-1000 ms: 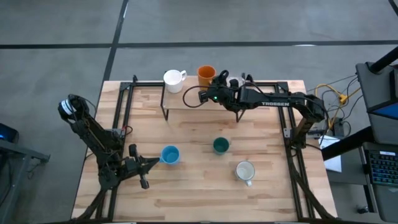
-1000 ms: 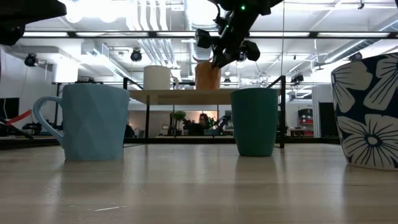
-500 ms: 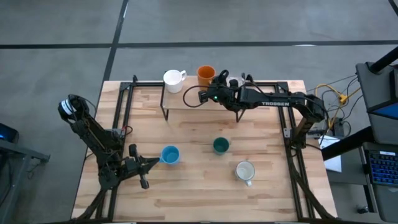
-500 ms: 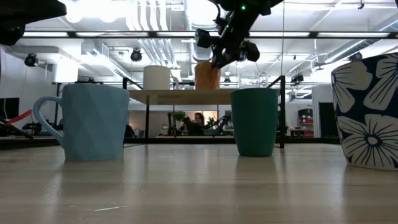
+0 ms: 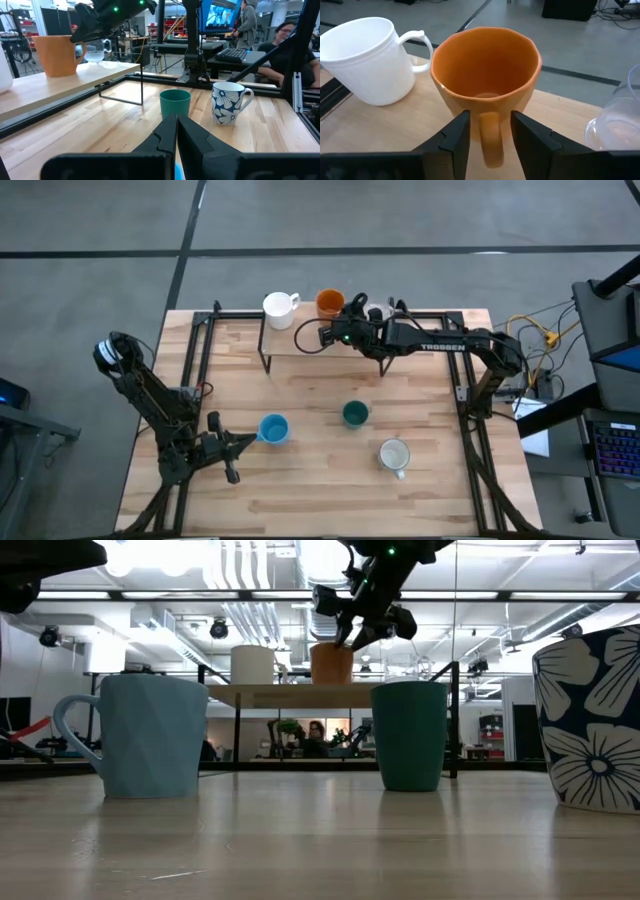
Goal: Stack small to large cups/mugs on shelf
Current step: Put the orange cup on the shelf, then put the blue cup on the shelf
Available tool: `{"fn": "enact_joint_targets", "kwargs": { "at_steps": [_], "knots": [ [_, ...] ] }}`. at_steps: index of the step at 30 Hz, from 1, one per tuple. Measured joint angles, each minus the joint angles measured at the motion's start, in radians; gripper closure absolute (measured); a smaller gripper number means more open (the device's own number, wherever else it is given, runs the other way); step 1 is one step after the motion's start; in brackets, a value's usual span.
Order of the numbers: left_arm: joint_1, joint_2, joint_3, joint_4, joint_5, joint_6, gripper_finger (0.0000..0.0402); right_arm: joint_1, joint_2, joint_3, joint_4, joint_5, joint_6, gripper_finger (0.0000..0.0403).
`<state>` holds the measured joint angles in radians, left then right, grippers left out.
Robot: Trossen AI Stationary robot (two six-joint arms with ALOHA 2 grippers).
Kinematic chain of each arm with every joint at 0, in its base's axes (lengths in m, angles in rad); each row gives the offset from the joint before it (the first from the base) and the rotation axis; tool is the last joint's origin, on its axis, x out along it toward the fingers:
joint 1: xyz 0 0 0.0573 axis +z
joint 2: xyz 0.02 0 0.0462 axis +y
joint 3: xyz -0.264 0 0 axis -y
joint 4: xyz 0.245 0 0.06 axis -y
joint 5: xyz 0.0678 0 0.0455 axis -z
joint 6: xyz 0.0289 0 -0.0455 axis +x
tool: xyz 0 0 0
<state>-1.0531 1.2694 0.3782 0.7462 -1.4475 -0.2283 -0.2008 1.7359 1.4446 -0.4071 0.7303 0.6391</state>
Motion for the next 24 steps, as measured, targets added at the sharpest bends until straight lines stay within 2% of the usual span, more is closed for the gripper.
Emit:
{"fn": "enact_joint_targets", "kwargs": {
  "at_steps": [12, 17, 24],
  "knots": [
    [0.0, 0.0, -0.009, -0.001, 0.016, -0.004, 0.0402, 0.0, -0.008, 0.02, 0.005, 0.017, -0.015, 0.0278],
    [0.0, 0.0, -0.009, 0.001, 0.076, -0.005, 0.0402, 0.0, -0.013, 0.05, -0.008, 0.074, -0.064, 0.0288],
    [0.0, 0.0, -0.017, -0.02, 0.15, -0.005, 0.0402, 0.007, -0.073, 0.092, -0.009, 0.057, -0.143, 0.0293]
  ]
}}
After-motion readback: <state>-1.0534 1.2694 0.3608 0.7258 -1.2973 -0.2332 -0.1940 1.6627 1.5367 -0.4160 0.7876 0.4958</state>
